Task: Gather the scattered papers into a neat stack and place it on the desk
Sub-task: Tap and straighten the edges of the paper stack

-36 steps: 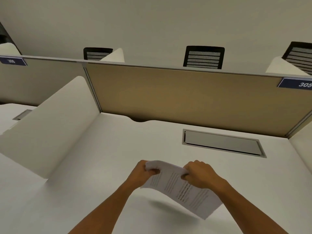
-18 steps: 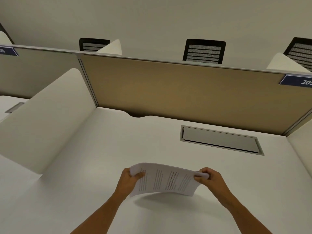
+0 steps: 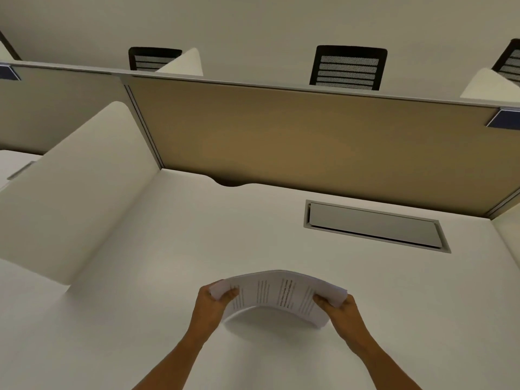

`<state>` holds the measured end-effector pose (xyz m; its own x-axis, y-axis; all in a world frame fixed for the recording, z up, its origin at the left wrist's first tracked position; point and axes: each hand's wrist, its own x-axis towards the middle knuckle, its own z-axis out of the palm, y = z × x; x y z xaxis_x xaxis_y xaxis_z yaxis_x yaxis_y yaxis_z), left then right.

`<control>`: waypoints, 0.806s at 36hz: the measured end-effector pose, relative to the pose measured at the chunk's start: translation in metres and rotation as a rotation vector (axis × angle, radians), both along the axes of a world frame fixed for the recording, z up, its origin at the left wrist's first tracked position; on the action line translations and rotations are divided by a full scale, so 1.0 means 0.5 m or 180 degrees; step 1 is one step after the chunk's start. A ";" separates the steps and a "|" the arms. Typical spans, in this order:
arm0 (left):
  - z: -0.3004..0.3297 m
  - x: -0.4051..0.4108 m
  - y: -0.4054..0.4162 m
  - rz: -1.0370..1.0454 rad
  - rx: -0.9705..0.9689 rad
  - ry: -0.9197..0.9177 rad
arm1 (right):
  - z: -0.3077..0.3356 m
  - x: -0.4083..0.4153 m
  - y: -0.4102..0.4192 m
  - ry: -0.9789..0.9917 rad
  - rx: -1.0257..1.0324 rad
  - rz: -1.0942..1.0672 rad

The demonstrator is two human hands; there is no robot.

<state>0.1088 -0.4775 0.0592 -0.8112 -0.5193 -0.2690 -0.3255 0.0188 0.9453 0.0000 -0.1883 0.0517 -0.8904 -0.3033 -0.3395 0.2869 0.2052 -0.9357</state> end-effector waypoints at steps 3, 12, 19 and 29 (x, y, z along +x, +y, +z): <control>-0.005 -0.003 0.002 -0.0115 -0.0042 0.0008 | -0.009 -0.001 0.003 -0.0040 -0.0041 -0.0051; -0.023 -0.003 0.014 0.0042 0.0084 -0.0087 | -0.023 0.000 0.002 -0.0023 -0.0023 -0.0149; -0.042 0.000 0.015 0.0152 0.0253 -0.0241 | -0.038 -0.001 0.005 -0.0019 0.0026 -0.0084; -0.062 -0.003 0.014 0.0123 0.0260 -0.0340 | -0.062 -0.011 0.017 -0.0143 0.0084 0.0030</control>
<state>0.1075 -0.4703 0.0284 -0.7556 -0.5223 -0.3954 -0.4233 -0.0713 0.9032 -0.0056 -0.1799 0.0208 -0.8712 -0.3021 -0.3869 0.3263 0.2324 -0.9162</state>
